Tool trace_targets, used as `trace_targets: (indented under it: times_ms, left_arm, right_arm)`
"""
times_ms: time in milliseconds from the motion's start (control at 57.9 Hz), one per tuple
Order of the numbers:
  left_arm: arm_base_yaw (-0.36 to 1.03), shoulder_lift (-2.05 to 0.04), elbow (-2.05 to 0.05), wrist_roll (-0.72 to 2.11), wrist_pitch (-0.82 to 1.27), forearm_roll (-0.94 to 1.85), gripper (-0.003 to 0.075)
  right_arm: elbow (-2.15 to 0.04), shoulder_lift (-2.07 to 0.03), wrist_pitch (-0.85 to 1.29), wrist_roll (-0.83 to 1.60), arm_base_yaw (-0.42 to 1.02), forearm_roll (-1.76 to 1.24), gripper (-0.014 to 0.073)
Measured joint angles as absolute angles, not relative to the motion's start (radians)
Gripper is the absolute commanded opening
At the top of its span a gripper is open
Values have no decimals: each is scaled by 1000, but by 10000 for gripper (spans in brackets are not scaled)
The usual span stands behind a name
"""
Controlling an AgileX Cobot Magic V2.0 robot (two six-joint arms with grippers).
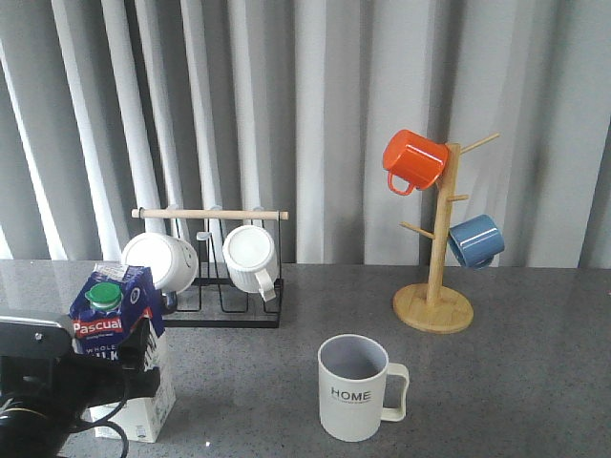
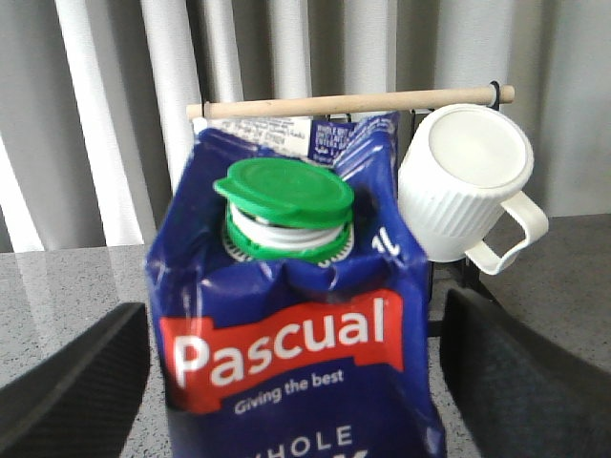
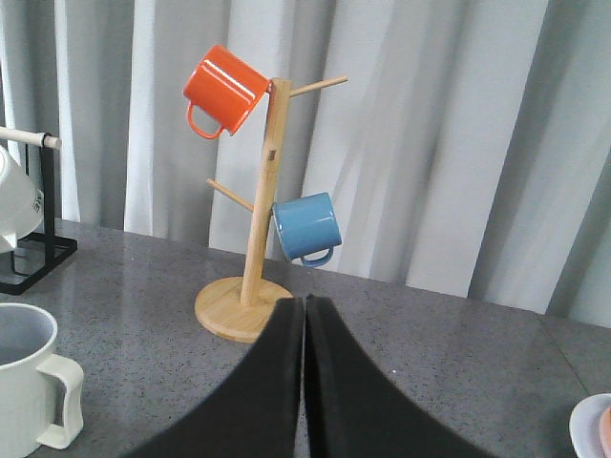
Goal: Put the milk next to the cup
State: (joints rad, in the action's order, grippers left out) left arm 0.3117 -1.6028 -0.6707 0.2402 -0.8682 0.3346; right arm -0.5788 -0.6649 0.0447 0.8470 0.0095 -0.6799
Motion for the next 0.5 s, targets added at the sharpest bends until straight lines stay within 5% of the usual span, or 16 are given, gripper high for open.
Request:
trace_targets:
  times_ms: [501]
  left_arm:
    - [312,-1603,-671,240,-863,335,587]
  right_arm:
    - [-579,-665,45,847,10,-680,-4]
